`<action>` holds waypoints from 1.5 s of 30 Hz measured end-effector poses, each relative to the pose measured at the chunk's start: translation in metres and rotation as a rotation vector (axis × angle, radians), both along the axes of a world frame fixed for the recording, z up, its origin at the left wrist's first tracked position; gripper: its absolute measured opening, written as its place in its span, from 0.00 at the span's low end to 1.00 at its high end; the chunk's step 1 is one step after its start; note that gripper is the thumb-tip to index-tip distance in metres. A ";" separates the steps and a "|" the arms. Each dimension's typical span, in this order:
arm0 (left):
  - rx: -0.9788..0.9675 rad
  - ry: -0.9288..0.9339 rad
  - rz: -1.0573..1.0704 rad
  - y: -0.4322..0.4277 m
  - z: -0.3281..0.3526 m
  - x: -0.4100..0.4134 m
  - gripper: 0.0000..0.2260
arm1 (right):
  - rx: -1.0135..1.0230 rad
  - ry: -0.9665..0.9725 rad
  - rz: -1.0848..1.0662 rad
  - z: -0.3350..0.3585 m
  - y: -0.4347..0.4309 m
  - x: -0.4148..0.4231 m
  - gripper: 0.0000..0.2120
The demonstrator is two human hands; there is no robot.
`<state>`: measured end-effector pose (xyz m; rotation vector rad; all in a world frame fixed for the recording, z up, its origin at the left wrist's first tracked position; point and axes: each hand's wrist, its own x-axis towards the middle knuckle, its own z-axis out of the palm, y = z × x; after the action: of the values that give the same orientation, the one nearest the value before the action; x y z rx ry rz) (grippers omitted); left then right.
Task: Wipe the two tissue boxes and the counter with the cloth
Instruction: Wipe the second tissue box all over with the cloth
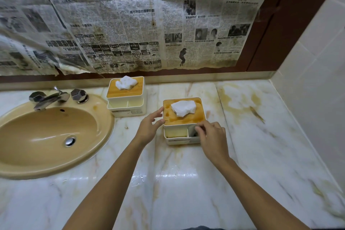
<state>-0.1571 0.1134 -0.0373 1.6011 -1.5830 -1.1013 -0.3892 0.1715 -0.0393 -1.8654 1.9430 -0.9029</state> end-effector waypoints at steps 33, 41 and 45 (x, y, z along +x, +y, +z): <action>0.007 -0.013 0.007 0.006 0.012 -0.006 0.21 | -0.117 -0.504 -0.085 0.040 -0.003 -0.016 0.05; 0.018 -0.028 -0.009 0.004 0.010 -0.005 0.20 | 0.052 -0.649 -0.144 0.055 -0.053 -0.028 0.08; 0.027 -0.036 -0.018 0.003 0.011 -0.005 0.21 | 0.190 -0.388 -0.032 0.025 -0.071 -0.020 0.15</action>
<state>-0.1617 0.1163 -0.0261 1.6356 -1.6152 -1.1143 -0.4087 0.1008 -0.0143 -1.4330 1.7539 -0.9681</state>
